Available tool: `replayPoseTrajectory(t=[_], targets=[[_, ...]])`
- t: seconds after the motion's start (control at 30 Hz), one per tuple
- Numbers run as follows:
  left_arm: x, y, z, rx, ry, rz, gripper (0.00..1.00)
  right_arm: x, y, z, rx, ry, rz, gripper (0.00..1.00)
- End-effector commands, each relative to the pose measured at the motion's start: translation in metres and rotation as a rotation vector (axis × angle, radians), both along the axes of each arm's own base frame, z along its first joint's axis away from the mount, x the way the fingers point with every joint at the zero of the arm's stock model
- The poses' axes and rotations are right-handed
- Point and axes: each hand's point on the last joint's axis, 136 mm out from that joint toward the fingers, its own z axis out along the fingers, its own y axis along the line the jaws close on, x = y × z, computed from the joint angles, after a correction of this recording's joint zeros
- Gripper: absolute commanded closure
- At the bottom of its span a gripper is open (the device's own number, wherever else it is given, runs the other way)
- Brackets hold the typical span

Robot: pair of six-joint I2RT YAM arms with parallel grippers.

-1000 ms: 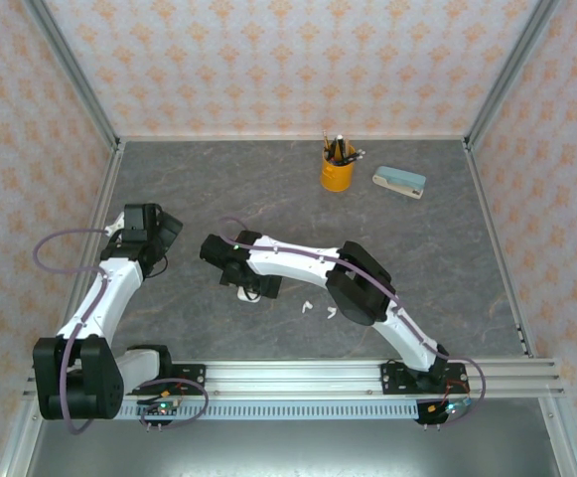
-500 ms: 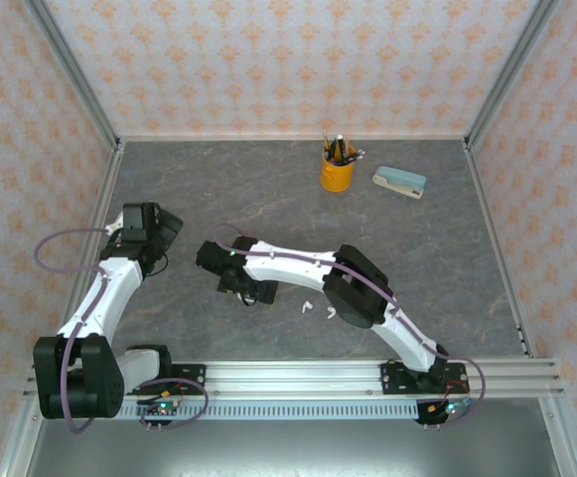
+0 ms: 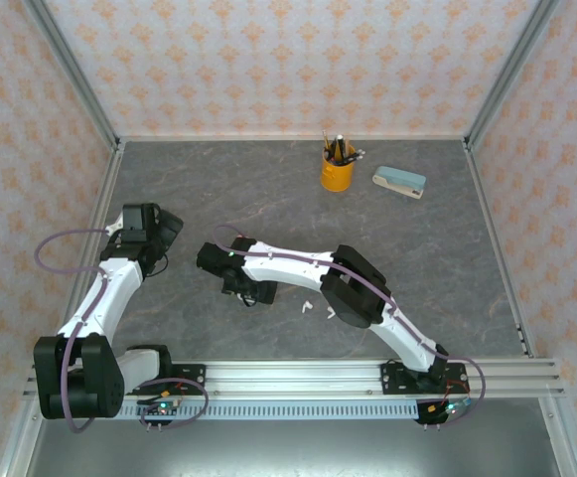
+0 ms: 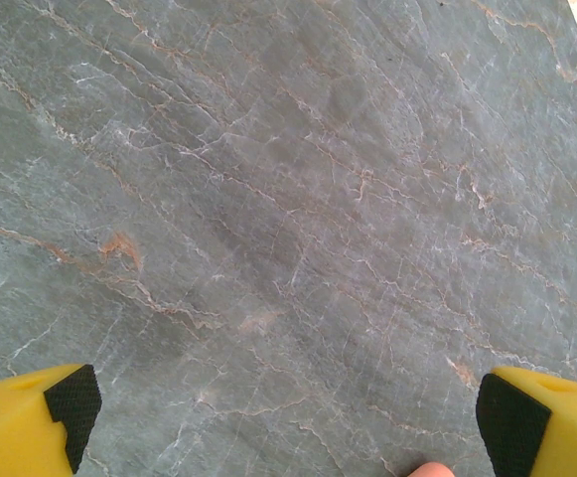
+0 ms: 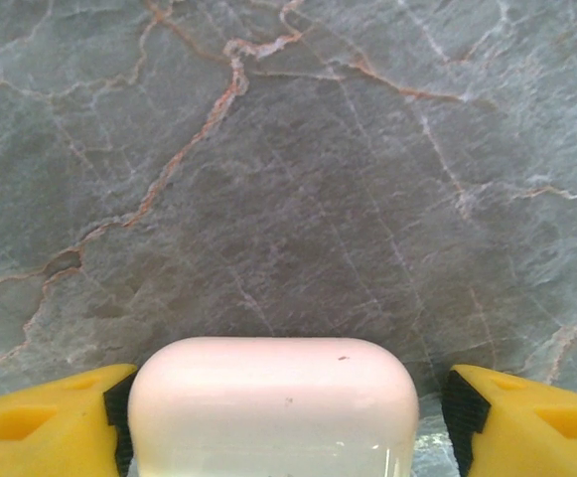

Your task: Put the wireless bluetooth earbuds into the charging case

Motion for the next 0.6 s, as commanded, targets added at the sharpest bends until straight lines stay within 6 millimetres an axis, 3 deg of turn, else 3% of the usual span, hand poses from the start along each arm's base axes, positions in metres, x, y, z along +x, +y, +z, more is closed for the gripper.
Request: replayPoseTrajectory(t=[0.0, 0.2, 0.57], targets=[[0.001, 0.002, 0.0, -0.012, -0.013, 0.013, 0.0, 0.005, 0.002, -0.011, -0.017, -0.021, -0.01, 0.24], [0.002, 0.001, -0.001, -0.018, -0.016, 0.008, 0.0, 0.005, 0.006, -0.009, -0.002, -0.022, -0.01, 0.29], [0.004, -0.005, -0.007, -0.041, -0.028, -0.015, 0.0, 0.014, 0.01, 0.013, 0.098, -0.09, -0.044, 0.41]])
